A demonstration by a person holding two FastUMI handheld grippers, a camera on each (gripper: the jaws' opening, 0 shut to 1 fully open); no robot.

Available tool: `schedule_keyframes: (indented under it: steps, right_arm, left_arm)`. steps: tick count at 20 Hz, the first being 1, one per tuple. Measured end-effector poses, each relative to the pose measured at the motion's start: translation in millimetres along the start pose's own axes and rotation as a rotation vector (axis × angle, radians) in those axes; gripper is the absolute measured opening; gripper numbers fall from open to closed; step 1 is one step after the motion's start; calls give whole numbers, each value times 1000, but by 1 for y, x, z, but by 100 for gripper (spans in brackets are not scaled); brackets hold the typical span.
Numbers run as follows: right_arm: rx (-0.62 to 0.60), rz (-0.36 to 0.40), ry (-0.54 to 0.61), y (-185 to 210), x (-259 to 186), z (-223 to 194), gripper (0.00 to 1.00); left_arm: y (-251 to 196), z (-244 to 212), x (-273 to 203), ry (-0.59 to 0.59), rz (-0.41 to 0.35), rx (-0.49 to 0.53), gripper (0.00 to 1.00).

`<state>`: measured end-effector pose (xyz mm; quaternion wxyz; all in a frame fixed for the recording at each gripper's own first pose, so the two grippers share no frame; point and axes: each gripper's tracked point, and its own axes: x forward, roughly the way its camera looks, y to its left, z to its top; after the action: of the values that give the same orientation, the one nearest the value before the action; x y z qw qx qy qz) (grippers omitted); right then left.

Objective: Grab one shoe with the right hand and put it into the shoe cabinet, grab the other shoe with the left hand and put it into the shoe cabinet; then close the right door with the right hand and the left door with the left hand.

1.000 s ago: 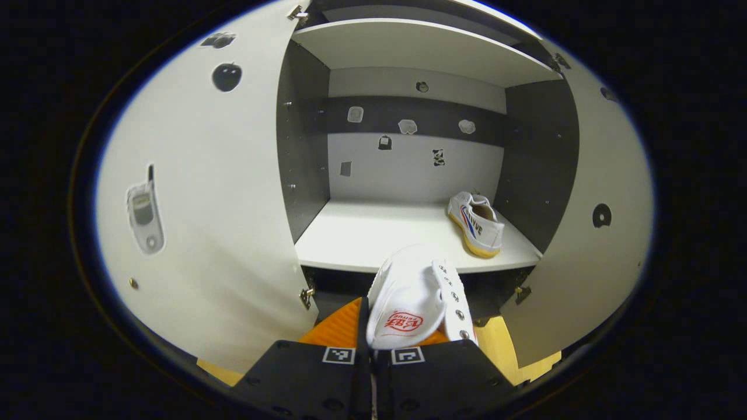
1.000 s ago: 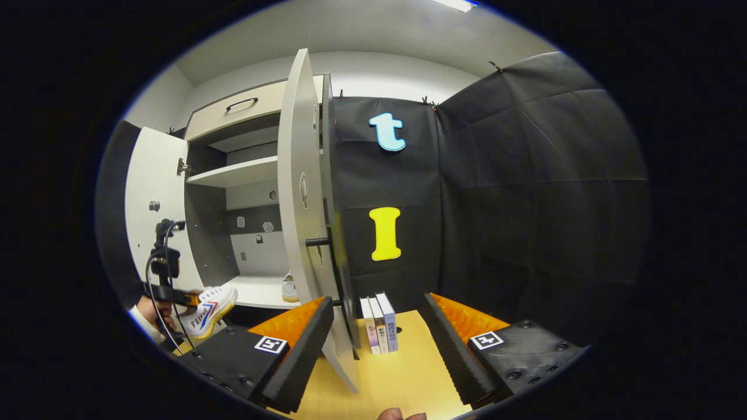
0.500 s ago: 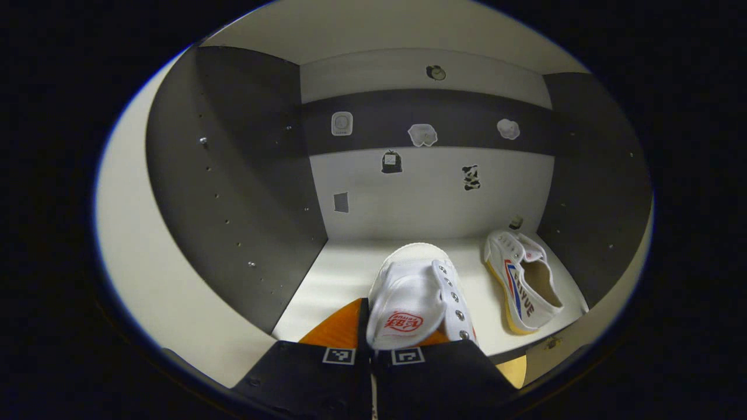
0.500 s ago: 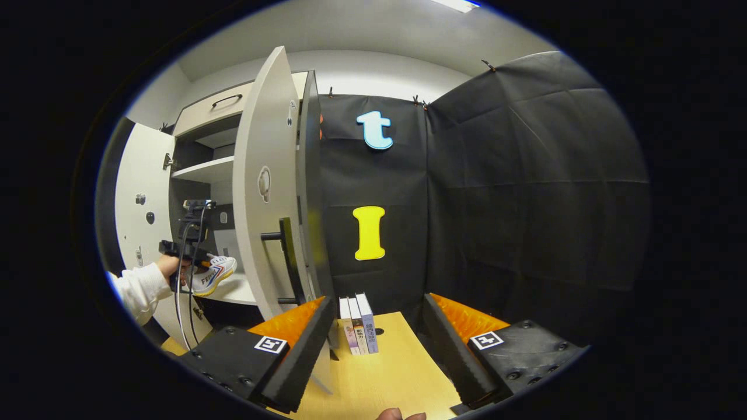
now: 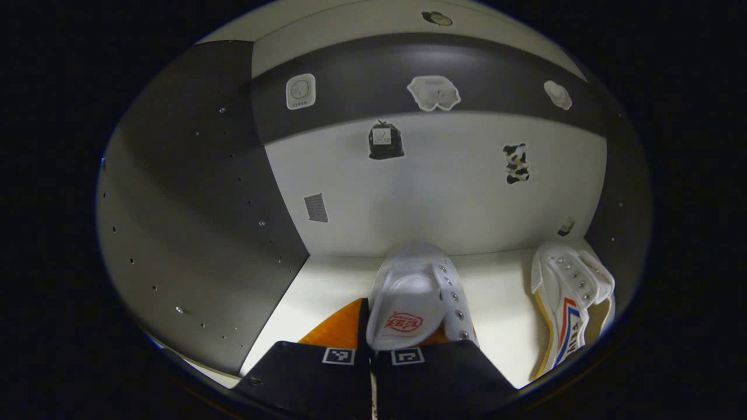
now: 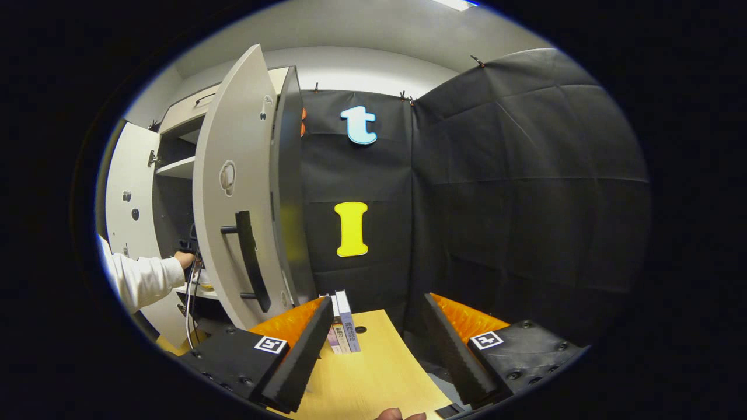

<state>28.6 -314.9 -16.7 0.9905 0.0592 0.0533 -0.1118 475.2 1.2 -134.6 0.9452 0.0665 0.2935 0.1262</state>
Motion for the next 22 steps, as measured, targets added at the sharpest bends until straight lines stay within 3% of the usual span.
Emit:
schedule_keyframes:
  steps: [3,6,8,9,10,11,15,22]
  right_arm:
    - [17,-18,12,-7,0,-2,98]
    - [25,-22,15,-7,-2,-4,98]
    - [26,-15,12,-3,-4,-4,98]
    - [28,-11,11,-1,-5,-4,98]
    - [31,-5,11,2,-6,-4,98]
    - [35,0,15,6,-7,-5,98]
    - [38,26,29,17,-10,-9,98]
    - [36,56,30,32,-15,-2,98]
  left_arm:
    - [-3,-3,4,20,8,21,9]
    - [-4,-10,-1,51,19,44,19]
    - [-1,-9,-9,41,20,50,32]
    - [0,-9,-14,33,14,46,45]
    - [1,-10,-20,25,8,38,51]
    - [2,-9,-26,12,3,28,62]
    - [6,-2,-62,-93,-2,-15,80]
    - [-1,8,-166,-312,-86,2,82]
